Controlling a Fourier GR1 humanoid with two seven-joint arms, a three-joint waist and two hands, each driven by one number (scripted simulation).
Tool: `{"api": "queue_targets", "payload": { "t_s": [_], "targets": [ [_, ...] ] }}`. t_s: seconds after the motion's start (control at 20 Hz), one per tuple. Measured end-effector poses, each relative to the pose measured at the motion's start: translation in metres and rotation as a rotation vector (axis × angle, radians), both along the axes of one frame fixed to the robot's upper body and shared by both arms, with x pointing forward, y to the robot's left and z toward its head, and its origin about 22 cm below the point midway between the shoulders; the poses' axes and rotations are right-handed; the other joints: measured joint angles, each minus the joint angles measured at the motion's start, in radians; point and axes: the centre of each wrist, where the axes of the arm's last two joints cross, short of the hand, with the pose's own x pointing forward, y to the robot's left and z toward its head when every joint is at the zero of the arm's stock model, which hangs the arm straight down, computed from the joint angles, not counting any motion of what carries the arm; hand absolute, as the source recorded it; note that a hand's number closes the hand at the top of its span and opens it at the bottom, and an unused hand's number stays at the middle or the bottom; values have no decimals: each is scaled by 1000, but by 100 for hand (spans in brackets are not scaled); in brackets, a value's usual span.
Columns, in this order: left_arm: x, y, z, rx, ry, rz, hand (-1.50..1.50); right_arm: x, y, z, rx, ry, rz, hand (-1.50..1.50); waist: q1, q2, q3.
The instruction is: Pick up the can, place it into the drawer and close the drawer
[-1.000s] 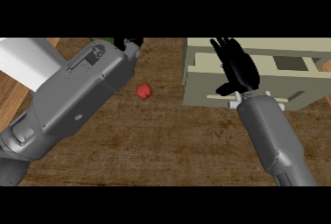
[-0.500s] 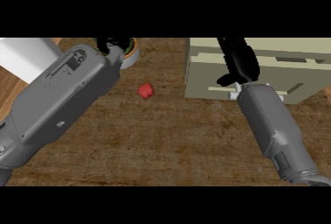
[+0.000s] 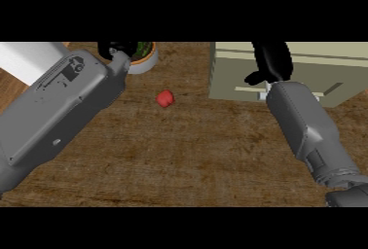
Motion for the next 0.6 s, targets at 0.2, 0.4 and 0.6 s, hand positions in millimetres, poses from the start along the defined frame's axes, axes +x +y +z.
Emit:
{"api": "queue_targets", "payload": {
  "t_s": [0.2,0.4,0.6],
  "targets": [
    [-3,7,5,2,-2,-4,-150,6,1,9,-10,10,-18,-150,7,8,4],
    [-6,11,8,1,-1,-7,-150,11,-4,18,-22,28,-35,-150,12,16,8],
    [-10,13,6,7,-4,-14,-150,14,-7,25,-31,51,-45,-150,19,22,11]
  ]
}}
